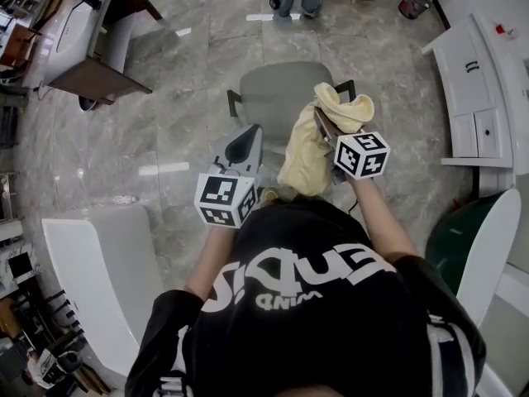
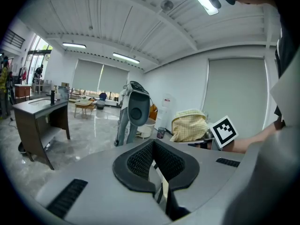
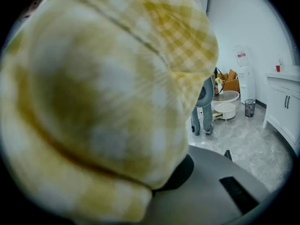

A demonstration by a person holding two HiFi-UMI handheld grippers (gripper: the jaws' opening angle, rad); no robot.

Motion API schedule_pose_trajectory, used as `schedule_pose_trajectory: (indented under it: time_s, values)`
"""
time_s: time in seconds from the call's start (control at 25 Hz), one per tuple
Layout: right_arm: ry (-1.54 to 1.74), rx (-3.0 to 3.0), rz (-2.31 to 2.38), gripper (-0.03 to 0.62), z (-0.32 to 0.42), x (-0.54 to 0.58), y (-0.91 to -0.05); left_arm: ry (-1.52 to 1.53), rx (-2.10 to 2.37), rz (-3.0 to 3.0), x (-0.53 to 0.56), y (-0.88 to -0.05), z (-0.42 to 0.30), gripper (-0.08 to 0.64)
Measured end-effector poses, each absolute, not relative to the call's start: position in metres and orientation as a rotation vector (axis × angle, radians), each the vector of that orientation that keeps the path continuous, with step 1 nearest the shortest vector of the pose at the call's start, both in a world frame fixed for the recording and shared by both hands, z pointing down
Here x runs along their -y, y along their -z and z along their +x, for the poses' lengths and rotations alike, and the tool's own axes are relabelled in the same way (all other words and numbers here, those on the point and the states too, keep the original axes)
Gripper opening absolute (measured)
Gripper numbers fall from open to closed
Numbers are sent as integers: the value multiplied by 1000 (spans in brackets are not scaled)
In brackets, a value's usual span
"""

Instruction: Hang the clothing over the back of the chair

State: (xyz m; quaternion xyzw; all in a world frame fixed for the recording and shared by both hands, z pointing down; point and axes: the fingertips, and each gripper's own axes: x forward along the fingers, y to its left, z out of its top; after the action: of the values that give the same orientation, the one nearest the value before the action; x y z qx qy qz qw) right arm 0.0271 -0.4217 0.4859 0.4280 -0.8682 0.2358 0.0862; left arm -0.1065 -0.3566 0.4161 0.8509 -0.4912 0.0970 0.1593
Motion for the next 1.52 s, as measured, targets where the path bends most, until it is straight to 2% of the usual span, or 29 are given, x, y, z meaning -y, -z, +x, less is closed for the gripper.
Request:
schedule_pose_trajectory:
  time_s: [0.16, 0.32, 0.68, 1.52]
  values:
    - [-732, 2568, 1223, 36, 23, 423, -496, -278, 1407, 2419, 360, -418, -106, 15]
    - [-762, 2550, 1176, 126, 20, 423, -503, -276, 1408, 2415, 361, -420, -102, 15]
    - [-837, 2435, 1178, 246, 22, 423, -531, -279, 1416, 2402, 362, -422, -104, 15]
    - [-1070, 1977, 1080, 259, 49, 378, -614, -271, 1418, 2395, 354, -423, -104, 15]
